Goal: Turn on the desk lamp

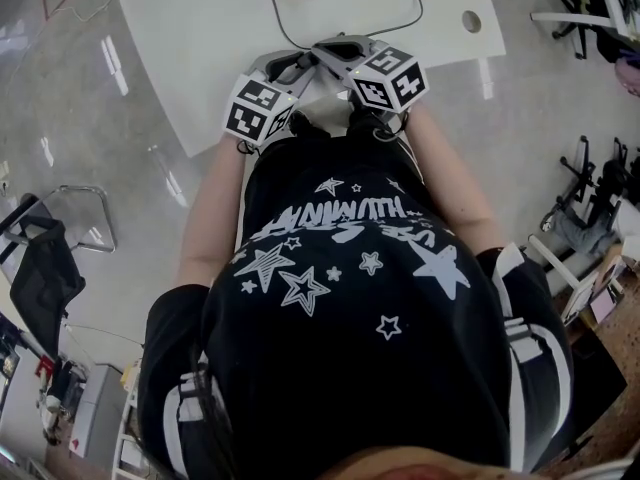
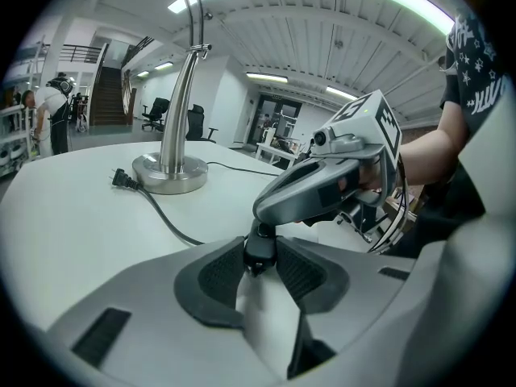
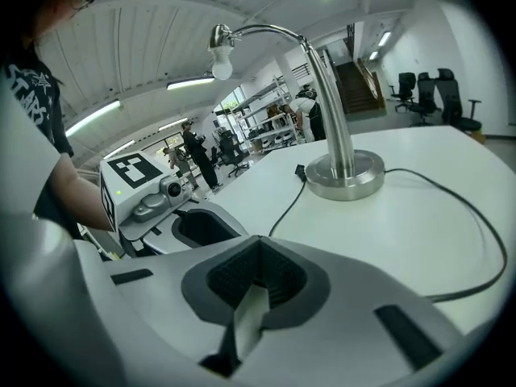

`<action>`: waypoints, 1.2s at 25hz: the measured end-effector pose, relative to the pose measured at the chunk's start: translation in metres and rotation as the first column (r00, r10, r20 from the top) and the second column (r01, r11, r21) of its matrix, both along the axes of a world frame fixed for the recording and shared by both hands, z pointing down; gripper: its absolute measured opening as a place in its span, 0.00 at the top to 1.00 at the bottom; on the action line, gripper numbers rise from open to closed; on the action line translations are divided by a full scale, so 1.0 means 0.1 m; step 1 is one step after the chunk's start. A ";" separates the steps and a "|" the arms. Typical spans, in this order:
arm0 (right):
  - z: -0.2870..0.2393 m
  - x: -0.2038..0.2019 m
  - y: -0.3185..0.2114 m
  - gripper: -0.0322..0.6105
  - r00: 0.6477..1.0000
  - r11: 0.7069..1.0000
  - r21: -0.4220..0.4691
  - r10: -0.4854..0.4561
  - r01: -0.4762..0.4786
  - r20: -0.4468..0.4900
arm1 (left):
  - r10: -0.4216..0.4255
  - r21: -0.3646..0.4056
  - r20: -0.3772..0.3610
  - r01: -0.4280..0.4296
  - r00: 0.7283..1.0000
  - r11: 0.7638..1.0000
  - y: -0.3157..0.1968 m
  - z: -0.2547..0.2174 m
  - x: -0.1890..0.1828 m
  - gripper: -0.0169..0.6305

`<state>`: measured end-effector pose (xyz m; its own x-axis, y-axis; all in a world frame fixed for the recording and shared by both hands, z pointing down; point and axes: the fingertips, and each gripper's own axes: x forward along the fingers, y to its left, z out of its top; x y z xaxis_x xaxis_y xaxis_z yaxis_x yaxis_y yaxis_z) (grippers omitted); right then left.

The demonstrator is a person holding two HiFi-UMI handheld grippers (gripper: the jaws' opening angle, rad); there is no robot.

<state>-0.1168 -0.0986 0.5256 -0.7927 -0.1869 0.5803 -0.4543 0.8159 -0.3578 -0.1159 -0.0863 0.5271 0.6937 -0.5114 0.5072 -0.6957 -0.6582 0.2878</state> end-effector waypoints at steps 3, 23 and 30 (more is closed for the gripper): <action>0.02 0.01 0.00 0.94 1.000 0.998 -0.056 0.019 -0.018 0.018 | 0.006 0.000 0.008 -0.006 1.000 1.000 0.01 0.01 0.00 0.78; 0.08 0.00 0.00 0.94 0.999 0.997 -0.069 0.042 -0.043 -0.024 | 0.002 -0.002 0.024 -0.002 1.000 1.000 0.02 0.02 -0.02 0.78; 0.08 -0.02 0.02 0.94 0.996 0.995 -0.054 0.084 -0.085 -0.022 | 0.006 -0.005 0.016 -0.006 1.000 1.000 0.05 0.04 -0.05 0.78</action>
